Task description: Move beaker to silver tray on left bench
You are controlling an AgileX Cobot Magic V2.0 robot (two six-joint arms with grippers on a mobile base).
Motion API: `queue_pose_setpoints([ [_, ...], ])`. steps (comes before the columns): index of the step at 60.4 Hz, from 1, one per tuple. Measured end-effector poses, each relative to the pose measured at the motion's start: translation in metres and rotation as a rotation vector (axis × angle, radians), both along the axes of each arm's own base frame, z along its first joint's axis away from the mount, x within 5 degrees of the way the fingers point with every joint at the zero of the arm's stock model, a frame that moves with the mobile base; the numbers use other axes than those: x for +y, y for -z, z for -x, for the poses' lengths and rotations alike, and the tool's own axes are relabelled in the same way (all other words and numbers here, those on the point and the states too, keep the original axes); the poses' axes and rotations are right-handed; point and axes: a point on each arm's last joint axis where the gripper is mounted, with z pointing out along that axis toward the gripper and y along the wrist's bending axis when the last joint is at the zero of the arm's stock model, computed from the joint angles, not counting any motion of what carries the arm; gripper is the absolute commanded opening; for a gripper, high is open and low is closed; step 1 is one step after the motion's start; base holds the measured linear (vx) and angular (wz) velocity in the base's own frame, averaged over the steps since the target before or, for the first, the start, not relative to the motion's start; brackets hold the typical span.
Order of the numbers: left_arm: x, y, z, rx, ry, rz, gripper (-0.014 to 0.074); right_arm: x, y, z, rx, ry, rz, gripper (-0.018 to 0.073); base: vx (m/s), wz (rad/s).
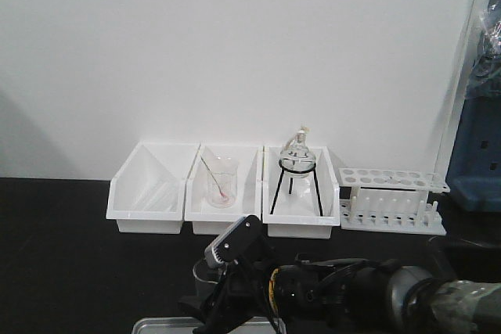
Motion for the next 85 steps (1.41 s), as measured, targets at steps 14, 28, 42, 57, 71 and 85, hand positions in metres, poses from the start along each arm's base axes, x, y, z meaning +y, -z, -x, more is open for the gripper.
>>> queue_pose_setpoints([
  [14, 0.000, 0.000, 0.000, 0.000, 0.000, 0.000, 0.0001, 0.004, 0.052, -0.005, 0.103, -0.002, 0.039, -0.0011, 0.00, 0.00],
  [28, 0.000, 0.000, 0.000, 0.000, 0.000, 0.000, 0.0001, 0.004, 0.070, -0.005, 0.139, -0.003, 0.058, -0.0001, 0.00, 0.00],
  [42, 0.000, 0.000, 0.000, 0.000, 0.000, 0.000, 0.0001, 0.004, 0.075, -0.006, 0.146, 0.001, 0.067, 0.0025, 0.00, 0.00],
  [57, 0.000, 0.000, 0.000, 0.000, 0.000, 0.000, 0.0001, 0.004, 0.075, -0.007, 0.142, 0.000, 0.069, 0.0088, 0.00, 0.00],
  [71, 0.000, 0.000, 0.000, 0.000, 0.000, 0.000, 0.0001, 0.005, 0.075, -0.007, 0.142, -0.003, 0.065, 0.0257, 0.00, 0.00],
  [85, 0.000, 0.000, 0.000, 0.000, 0.000, 0.000, 0.0001, 0.005, 0.075, -0.006, 0.142, -0.012, 0.061, 0.0510, 0.00, 0.00],
])
